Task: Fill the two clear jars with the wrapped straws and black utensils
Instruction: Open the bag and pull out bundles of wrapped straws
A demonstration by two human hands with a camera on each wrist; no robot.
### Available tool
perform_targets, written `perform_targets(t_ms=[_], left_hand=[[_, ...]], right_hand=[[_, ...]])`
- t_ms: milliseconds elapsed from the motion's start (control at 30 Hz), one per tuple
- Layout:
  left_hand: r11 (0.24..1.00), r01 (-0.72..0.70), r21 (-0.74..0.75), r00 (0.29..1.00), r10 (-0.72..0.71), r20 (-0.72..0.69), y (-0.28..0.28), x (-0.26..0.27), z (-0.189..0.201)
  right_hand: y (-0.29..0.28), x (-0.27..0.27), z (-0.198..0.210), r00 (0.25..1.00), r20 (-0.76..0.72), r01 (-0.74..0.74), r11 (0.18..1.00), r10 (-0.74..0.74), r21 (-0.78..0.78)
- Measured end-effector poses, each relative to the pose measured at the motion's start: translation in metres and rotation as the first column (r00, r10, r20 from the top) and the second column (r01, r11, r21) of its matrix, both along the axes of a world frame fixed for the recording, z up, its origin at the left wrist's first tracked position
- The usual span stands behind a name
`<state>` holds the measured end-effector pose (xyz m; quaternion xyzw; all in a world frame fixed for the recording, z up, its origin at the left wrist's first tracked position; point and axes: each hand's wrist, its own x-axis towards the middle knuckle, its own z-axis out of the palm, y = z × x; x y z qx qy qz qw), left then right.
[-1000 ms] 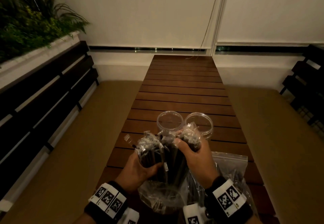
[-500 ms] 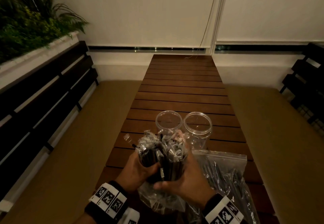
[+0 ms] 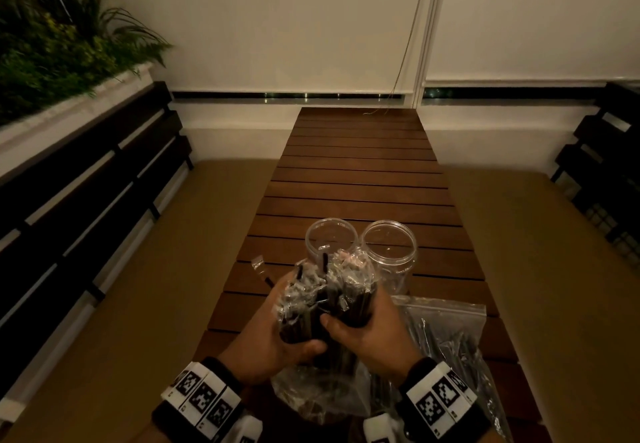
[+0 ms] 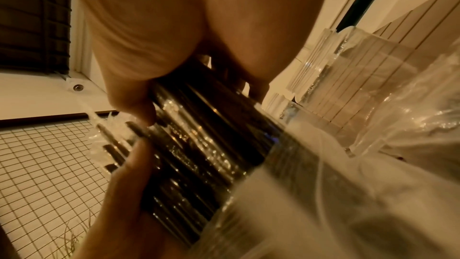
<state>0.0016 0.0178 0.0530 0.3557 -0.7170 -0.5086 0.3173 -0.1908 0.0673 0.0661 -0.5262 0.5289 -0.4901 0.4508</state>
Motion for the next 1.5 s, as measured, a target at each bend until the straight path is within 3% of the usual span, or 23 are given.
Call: perform_targets(t_ms=[400,567,700,767,867,1033,1200,1367,1500], left_hand=[[0.989,-0.032,-0.143,0.993,0.015,-0.118,0.005,-0.01,0.015],[0.963,-0.061,-0.261,0.998,0.052,-0.042,0.001,-0.009,0.013],[0.88,-0.047,-0.473,0.988,0.112,0.111,-0.004,-0.006,0.007],[0.859,-0.029,-0.512,0.982,0.12,0.145,-0.006,-0.007,0.006],[0.887,-0.027,-0.462,0.993,0.075,0.087,-0.004,-0.012,0.005],[0.98,-0.079,-0.182,0.996,0.071,-0.049,-0.003,-0.014,0.003],[0.995,-0.086,-0.052,0.983,0.077,-0.166,-0.001,-0.015,0.002],[0.991,-0.13,0.031,0.957,0.134,-0.259,0.0,-0.016,0.005],[0.988,-0.142,0.065,0.952,0.155,-0.265,0.001,-0.015,0.002]], right_hand=[[-0.007,-0.001,0.01,0.992,-0.022,-0.127,0.992,0.126,-0.019],[-0.012,-0.006,-0.003,0.994,-0.033,-0.103,0.994,0.104,0.028],[-0.015,-0.007,-0.01,0.996,-0.018,-0.088,0.993,0.09,0.078],[-0.016,-0.008,-0.01,0.995,-0.017,-0.095,0.992,0.096,0.085],[-0.015,-0.007,-0.008,0.995,-0.016,-0.102,0.993,0.103,0.065],[-0.012,-0.009,0.0,0.995,0.007,-0.103,0.994,0.103,0.034],[-0.014,-0.012,0.006,0.99,-0.018,-0.136,0.99,0.137,0.035],[-0.014,-0.008,-0.001,0.998,-0.01,-0.061,0.998,0.062,0.028],[-0.014,-0.01,0.008,0.999,0.002,-0.042,0.999,0.042,-0.017]])
